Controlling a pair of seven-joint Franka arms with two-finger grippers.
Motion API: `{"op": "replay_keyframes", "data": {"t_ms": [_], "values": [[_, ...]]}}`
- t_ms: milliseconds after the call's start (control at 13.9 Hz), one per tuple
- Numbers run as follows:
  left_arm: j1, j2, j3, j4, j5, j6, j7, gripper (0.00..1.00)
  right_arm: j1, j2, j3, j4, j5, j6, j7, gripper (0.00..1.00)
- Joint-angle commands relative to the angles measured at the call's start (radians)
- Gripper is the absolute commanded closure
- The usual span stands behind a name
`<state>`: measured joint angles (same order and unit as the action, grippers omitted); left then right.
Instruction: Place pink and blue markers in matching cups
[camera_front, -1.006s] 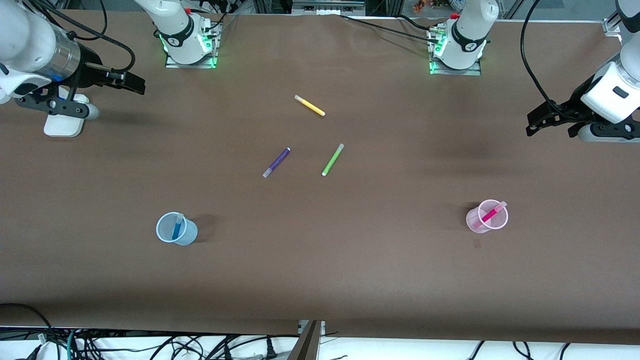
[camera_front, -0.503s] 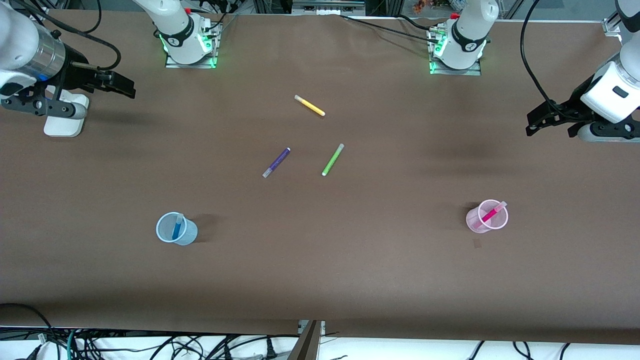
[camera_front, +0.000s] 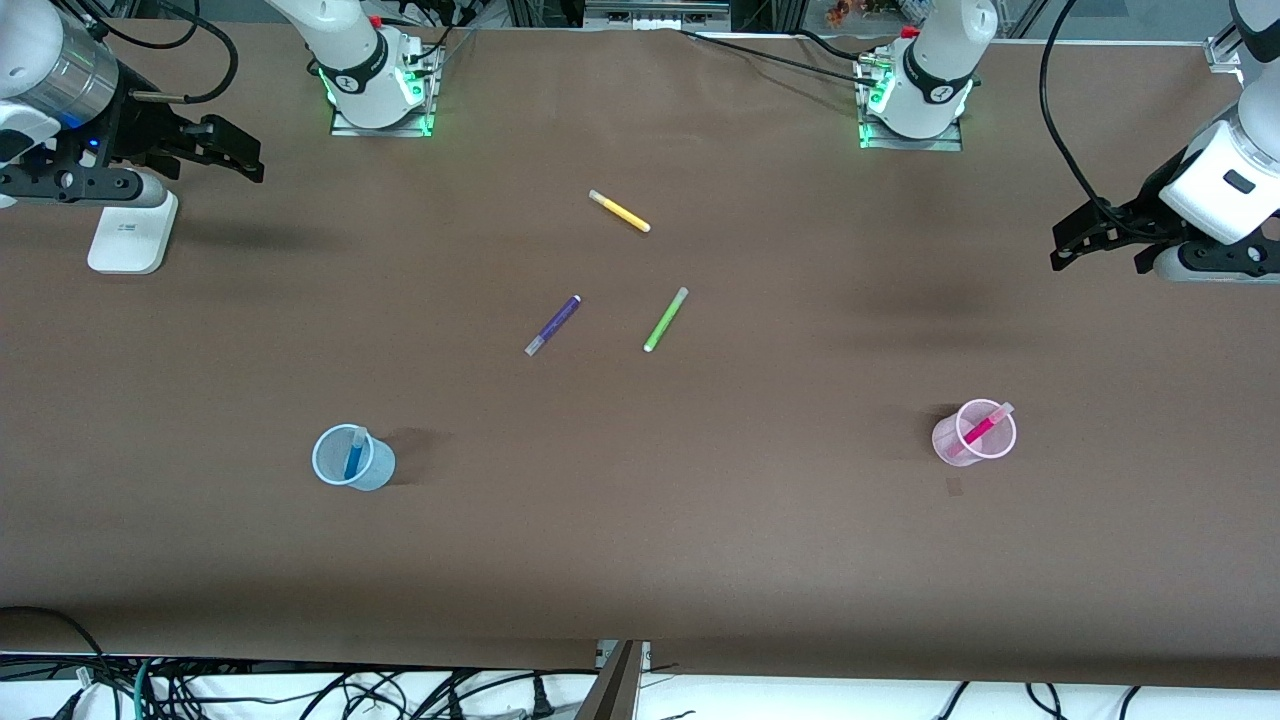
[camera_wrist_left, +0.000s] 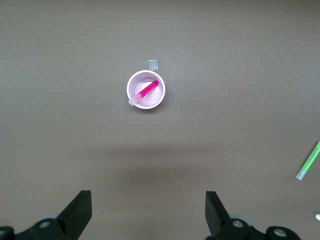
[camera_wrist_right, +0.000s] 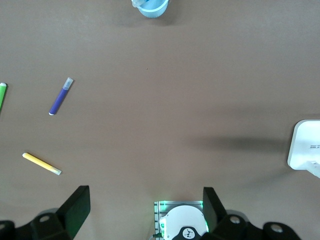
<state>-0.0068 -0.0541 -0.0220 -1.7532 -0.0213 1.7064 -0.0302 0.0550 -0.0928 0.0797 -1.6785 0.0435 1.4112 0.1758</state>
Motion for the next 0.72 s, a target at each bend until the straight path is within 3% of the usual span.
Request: {"op": "replay_keyframes", "data": {"t_ms": [0,647], "values": [[-0.001,-0.018,-0.006,-0.006,0.017,-0.011,0.000,0.00,0.006,-0.022,-0.001,-0.027,-0.007,0.012,-0.018,0.01],[-0.002,-0.012,-0.006,0.006,0.017,-0.011,-0.008,0.00,0.002,-0.016,0.000,-0.018,0.001,0.008,-0.016,0.01]]}}
